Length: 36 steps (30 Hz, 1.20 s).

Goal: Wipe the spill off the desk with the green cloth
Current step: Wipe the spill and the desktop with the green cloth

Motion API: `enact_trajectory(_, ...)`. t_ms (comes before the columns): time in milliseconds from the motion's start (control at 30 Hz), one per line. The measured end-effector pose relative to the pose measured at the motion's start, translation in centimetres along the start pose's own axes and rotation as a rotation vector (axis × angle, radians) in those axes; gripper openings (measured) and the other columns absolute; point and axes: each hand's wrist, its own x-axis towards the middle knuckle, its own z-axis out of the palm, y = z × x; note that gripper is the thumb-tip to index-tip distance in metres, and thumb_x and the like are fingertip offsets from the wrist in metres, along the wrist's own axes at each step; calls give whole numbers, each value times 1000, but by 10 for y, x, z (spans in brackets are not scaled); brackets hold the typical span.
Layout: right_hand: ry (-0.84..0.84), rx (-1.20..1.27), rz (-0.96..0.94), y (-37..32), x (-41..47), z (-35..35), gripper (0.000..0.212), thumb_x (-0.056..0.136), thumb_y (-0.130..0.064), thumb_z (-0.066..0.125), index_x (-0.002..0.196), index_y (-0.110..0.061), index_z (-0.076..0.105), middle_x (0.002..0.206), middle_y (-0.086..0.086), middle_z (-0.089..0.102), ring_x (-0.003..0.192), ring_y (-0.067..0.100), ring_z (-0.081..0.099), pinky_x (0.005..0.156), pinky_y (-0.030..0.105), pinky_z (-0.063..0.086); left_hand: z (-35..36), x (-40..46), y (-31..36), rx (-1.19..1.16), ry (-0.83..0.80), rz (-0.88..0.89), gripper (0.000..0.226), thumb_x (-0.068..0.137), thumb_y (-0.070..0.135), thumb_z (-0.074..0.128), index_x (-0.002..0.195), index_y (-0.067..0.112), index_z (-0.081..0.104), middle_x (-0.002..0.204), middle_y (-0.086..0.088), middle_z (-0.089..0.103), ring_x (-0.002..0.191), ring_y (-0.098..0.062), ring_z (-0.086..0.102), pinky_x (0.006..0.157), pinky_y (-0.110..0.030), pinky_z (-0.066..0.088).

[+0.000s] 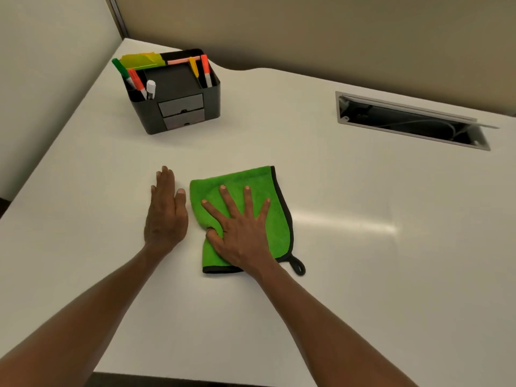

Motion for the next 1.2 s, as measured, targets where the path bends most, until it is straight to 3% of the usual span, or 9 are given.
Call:
enact_trajectory(233, 26, 20, 72, 25, -53, -2, 61, 91, -64, 32, 150, -53, 20, 167, -10, 3, 151, 40, -9, 109, 76, -3, 4, -2, -9, 250, -63, 64, 65, 97, 34, 21, 153, 0, 17, 163, -15, 15, 153, -24, 11, 124, -38, 6)
enact_trajectory(400, 28, 18, 157, 53, -78, -6, 62, 91, -62, 35, 150, -55, 19, 167, -12, 2, 152, 38, -7, 110, 76, 1, 5, -4, -10, 337, -124, 127, 67, 99, 41, 15, 155, 5, 11, 165, -8, 7, 153, -17, 3, 124, -33, 2)
enact_trajectory(733, -13, -5, 395, 127, -121, -23, 63, 90, -65, 30, 149, -61, 6, 165, -18, -4, 153, 33, -7, 112, 74, 3, 0, -8, -1, 370, -190, 245, 67, 99, 40, 17, 155, 5, 9, 166, -4, 2, 152, -12, -3, 124, -34, 1)
enact_trajectory(1200, -46, -8, 594, 197, -121, -38, 63, 88, -71, 19, 147, -63, -1, 164, -21, -9, 152, 30, -10, 112, 75, 1, -2, -10, 7, 359, -197, 187, 68, 98, 40, 18, 154, 2, 9, 165, -7, 4, 153, -16, 0, 125, -34, 6)
